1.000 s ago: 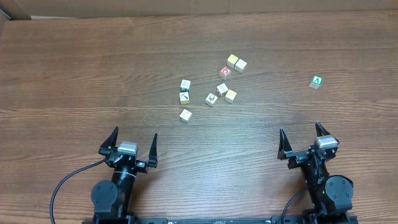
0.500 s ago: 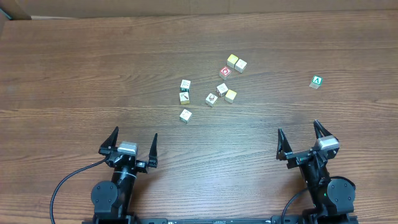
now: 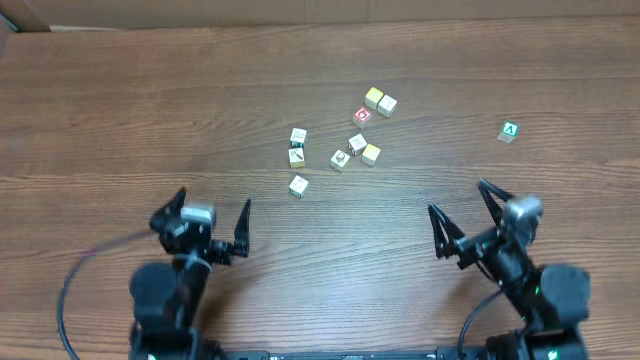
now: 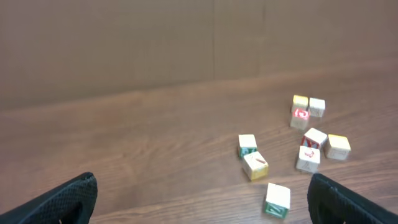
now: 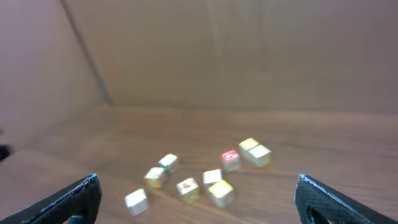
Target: Flip 5 blocks
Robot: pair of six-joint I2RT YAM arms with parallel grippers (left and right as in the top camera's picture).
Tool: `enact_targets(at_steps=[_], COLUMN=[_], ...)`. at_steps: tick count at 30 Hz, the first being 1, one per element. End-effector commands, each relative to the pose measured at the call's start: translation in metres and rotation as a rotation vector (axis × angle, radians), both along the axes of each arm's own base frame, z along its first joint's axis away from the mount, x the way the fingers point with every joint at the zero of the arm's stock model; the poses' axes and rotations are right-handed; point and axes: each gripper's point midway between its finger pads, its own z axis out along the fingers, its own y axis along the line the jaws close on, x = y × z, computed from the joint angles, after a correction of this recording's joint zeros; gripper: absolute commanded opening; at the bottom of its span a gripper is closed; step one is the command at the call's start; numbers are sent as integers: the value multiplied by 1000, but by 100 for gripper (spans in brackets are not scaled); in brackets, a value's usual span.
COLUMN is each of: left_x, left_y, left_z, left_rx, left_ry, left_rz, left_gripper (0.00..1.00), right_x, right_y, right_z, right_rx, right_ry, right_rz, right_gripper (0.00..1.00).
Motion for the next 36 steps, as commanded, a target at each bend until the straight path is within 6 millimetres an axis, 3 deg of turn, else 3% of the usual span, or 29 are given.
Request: enact_targets(at_steps=[1, 4, 9, 13, 14, 17, 21, 30, 36], left_x=[22, 43, 62, 63, 65, 65, 58, 61, 62], left_y=[-8, -20, -31, -38, -40, -42, -52, -51, -53], left_z=[24, 31, 22, 4, -6, -20, -33, -50, -50], left_rx=[-27, -56, -93, -139, -160, -256, -362, -362, -329], left_ry=[107, 280, 603, 787, 836, 920, 1027, 1077, 1064], left_rz=[-44, -108, -130, -113, -97, -38, -25, -7, -41], left_gripper=[100, 100, 100, 100, 100, 100, 100, 100, 100], right_x=[10, 29, 58, 61, 58, 48, 46, 59, 61], right_y=[24, 41, 52, 53, 52, 51, 50, 50, 49], right_z=[27, 30, 4, -22, -39, -63, -74, -73, -74], right_rx=[20, 26, 37, 38, 39, 38, 12, -4, -10], right_ry=[98, 291, 800, 1092, 1221, 1367, 1399, 1332, 1323], right_rz=[142, 233, 261, 243, 234, 221, 241, 234, 229], right_gripper=[100, 100, 100, 100, 100, 100, 100, 100, 100])
